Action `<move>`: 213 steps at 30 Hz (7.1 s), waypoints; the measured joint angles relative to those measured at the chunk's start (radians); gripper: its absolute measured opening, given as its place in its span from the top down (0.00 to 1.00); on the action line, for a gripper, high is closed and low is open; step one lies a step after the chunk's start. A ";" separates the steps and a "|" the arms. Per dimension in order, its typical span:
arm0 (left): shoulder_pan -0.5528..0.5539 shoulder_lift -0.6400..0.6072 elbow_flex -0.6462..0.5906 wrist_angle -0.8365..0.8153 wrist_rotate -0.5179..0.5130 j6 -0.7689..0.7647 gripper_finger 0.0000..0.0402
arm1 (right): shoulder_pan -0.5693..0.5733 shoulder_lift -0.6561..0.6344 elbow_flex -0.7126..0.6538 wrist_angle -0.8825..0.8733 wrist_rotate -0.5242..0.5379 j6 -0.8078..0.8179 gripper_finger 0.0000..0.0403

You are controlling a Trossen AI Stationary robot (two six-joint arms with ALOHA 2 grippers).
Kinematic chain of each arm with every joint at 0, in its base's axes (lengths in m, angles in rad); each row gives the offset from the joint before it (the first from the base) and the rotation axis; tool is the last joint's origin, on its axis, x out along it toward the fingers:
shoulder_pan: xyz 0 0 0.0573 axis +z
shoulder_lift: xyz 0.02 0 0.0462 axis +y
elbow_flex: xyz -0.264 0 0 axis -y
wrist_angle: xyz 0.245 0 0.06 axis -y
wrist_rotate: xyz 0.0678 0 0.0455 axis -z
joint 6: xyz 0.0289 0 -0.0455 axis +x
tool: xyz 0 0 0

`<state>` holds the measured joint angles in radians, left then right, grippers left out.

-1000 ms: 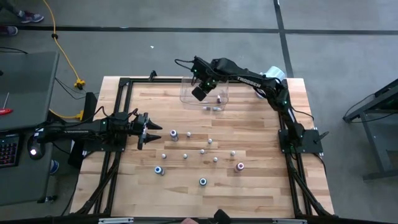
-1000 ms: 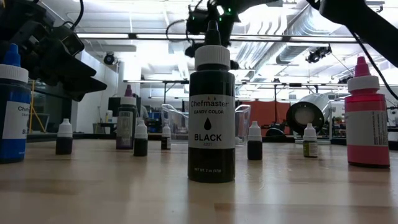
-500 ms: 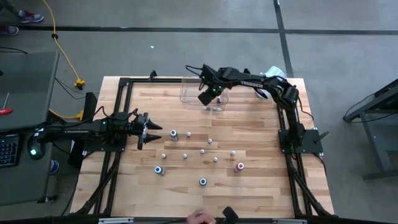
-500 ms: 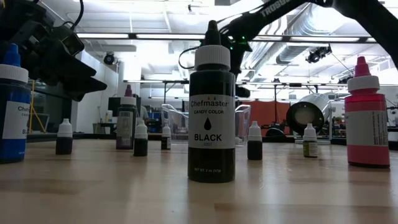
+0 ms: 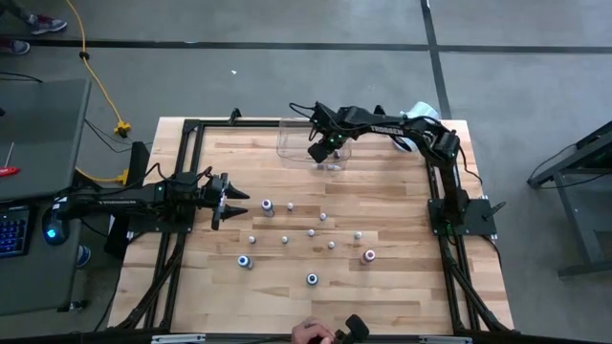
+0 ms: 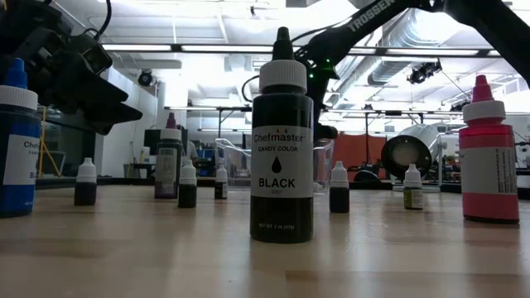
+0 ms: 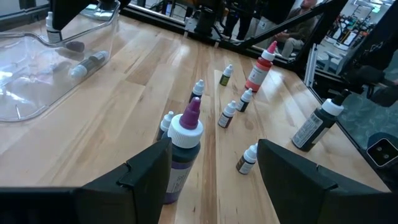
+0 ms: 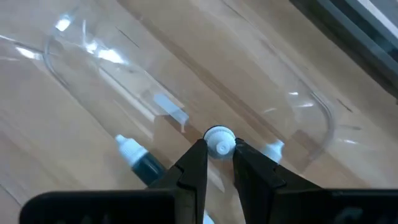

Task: Pick & Place food coloring
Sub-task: Put the small green food coloring into the transparent container, then put the small blue food coloring into the transparent container

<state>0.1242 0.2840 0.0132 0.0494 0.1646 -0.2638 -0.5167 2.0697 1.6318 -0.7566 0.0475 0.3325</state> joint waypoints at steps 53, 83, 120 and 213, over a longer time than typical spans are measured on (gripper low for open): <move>0.000 0.000 0.000 0.000 0.000 0.000 0.42 | -0.011 -0.068 0.026 -0.001 -0.053 -0.101 0.55; 0.000 0.000 0.000 0.000 0.000 0.000 0.42 | 0.021 -0.174 0.162 -0.006 -0.513 -0.755 0.58; 0.000 0.000 0.000 0.000 0.000 0.000 0.42 | 0.343 0.061 0.152 0.037 -0.415 -0.574 0.56; 0.000 0.000 0.000 0.000 0.000 0.000 0.42 | 0.369 0.198 0.153 0.133 -0.333 -0.857 0.76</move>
<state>0.1242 0.2840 0.0132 0.0494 0.1646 -0.2638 -0.1478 2.2673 1.7844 -0.6239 -0.2859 -0.5247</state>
